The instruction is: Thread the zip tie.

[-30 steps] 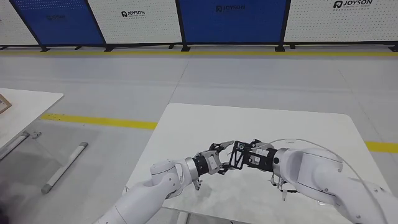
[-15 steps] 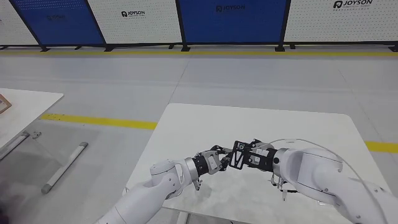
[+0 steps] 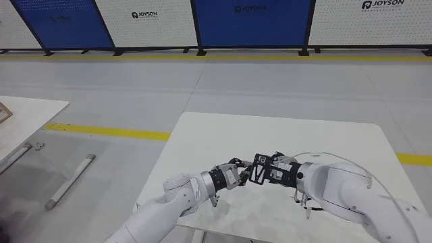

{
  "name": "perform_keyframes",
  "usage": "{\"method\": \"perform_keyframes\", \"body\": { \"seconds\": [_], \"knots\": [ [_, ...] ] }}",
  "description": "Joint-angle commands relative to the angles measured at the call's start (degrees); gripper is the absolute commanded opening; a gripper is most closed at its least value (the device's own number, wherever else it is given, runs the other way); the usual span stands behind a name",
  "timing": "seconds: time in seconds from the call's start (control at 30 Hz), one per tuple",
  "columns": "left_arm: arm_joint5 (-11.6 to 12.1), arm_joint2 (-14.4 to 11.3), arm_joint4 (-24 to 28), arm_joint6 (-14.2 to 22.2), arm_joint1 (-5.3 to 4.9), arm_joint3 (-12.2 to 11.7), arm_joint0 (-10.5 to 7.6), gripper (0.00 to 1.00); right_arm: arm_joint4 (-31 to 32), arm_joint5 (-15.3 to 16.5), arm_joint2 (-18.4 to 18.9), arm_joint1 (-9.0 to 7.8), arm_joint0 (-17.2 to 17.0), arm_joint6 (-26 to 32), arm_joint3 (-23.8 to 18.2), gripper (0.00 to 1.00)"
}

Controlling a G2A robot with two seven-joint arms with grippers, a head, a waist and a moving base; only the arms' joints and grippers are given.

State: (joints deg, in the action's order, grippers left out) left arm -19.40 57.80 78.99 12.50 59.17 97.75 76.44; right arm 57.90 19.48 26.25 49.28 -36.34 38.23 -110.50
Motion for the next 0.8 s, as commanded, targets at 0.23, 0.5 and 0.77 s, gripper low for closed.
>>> {"method": "perform_keyframes", "body": {
  "seconds": [0.23,0.5,0.77],
  "knots": [
    [5.8,0.2,-9.8,-1.8,0.03,0.4,1.06,0.0,-6.4,-2.4,8.4,-2.21,-4.9,-1.6,0.8,1.0],
    [13.1,1.4,-29.5,-1.4,-0.99,1.6,4.17,0.0,-16.1,0.0,15.1,-4.02,-10.5,-0.7,0.5,1.0],
    [12.8,1.9,-28.1,-0.9,-1.0,1.7,4.76,0.0,-16.1,0.0,15.1,-4.02,-10.5,-0.7,0.5,1.0]
  ]
}}
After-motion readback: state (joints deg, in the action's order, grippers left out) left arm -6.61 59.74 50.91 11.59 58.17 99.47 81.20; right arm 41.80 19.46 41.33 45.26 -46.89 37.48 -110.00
